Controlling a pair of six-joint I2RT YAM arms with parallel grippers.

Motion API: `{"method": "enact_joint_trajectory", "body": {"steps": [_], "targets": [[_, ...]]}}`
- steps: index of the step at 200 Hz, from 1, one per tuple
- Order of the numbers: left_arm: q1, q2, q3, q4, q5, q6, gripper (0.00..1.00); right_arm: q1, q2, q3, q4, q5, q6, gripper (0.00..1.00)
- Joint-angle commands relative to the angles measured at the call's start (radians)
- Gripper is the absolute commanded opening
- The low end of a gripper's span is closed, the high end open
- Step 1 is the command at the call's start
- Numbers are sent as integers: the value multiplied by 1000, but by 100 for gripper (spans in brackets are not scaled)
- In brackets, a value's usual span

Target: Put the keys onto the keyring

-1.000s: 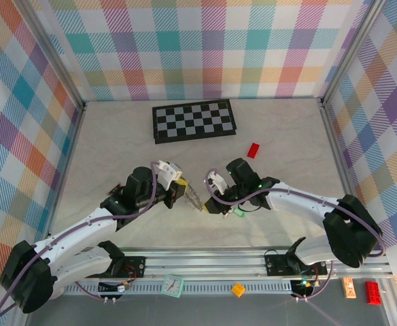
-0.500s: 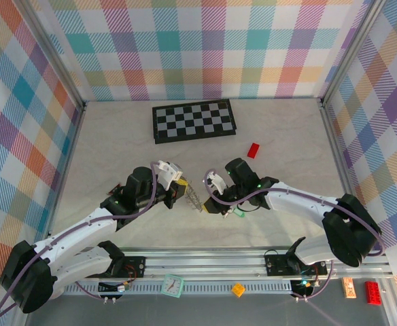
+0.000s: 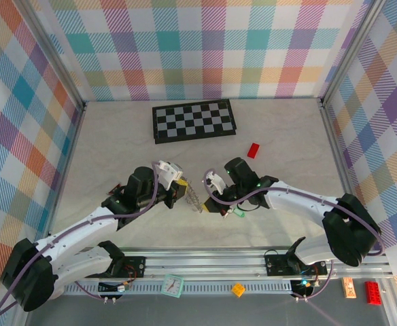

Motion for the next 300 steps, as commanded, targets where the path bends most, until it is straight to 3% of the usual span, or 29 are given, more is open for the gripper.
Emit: {"method": "enact_joint_trajectory", "body": {"steps": [1,29,58,86,131,172,198,214,236,259,300], "targets": [[-11,4,24,47,-32,-22,19,7,-34,85,-115,62,-69,0],[-12,-34,20,55,-115,-23,32,15,-38,177,-273,156,-120,0],[-11,-135,-3,62,-225,-2,40,29,-16,278,-422,242,-181,0],[-11,-213,-22,50,-241,56,46,48,16,367,-525,330,-218,0],[-11,-197,21,-18,-218,212,46,83,26,419,-542,438,-282,0],[-11,-28,124,-21,-160,363,44,121,52,471,-582,561,-366,0],[3,62,153,44,-270,323,41,129,57,503,-595,713,-344,0],[27,90,143,111,-247,263,41,129,55,526,-611,793,-292,0],[48,152,142,166,-167,191,41,129,37,528,-609,782,-240,0],[62,225,131,243,-64,138,42,129,21,514,-602,676,-217,0],[99,249,141,291,0,124,42,128,20,470,-627,617,-276,0]]}}
